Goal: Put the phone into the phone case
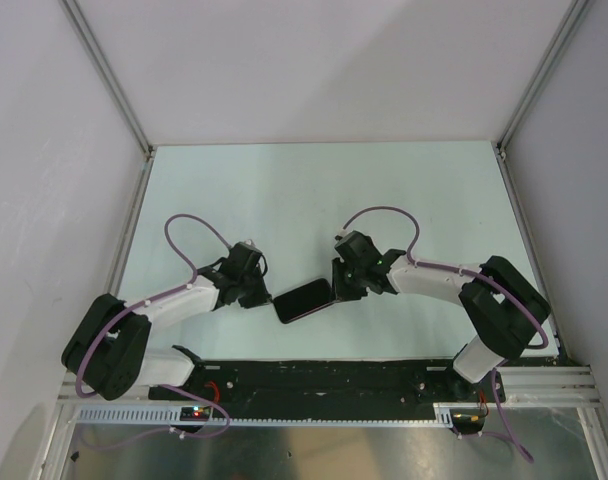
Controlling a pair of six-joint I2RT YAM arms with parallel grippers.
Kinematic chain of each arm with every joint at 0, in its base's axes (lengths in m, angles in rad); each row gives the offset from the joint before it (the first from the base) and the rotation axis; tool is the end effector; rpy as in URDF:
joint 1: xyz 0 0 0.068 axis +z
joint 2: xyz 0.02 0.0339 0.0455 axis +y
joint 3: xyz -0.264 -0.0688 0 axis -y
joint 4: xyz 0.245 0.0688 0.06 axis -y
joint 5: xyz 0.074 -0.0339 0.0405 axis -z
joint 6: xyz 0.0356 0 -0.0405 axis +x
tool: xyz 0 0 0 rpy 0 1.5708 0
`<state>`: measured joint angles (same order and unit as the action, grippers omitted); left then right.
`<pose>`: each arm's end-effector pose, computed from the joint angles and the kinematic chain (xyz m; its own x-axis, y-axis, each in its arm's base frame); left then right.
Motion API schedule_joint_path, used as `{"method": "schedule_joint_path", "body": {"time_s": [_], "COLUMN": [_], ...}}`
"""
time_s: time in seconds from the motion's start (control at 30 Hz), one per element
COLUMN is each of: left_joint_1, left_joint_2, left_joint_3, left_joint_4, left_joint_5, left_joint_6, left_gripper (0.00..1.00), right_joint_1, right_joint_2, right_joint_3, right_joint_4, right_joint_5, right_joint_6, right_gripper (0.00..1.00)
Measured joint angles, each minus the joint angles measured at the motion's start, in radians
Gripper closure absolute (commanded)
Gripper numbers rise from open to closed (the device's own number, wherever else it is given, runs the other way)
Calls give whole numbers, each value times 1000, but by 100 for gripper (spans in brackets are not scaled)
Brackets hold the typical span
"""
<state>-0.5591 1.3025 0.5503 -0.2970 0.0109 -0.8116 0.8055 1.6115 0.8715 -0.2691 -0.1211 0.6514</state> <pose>0.1901 -0.1194 0.1494 -0.8940 -0.2962 -0.3361 -0.1649 0.9151 -0.3679 0.2119 0.2268 0.1638 -0.9273 -0.0966 -0.3616 -0.2493 0.8800 0.4042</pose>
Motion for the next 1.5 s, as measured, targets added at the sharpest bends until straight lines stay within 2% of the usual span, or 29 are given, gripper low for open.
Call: {"method": "schedule_joint_path", "body": {"time_s": [0.43, 0.87, 1.5], "left_joint_1": [0, 0, 0], "left_joint_2": [3, 5, 12], "left_joint_3": [0, 0, 7], "left_joint_4": [2, 3, -1], "left_joint_5": [1, 1, 1], "left_joint_6": [0, 0, 0], "left_gripper": [86, 86, 86], "right_joint_1": [-4, 15, 100], "right_joint_2": [11, 64, 171], "right_joint_3": [13, 91, 227], "right_joint_4": [-16, -113, -270], "right_joint_5": [2, 44, 217], "right_joint_6": [10, 10, 6], "right_gripper": [81, 91, 98]}}
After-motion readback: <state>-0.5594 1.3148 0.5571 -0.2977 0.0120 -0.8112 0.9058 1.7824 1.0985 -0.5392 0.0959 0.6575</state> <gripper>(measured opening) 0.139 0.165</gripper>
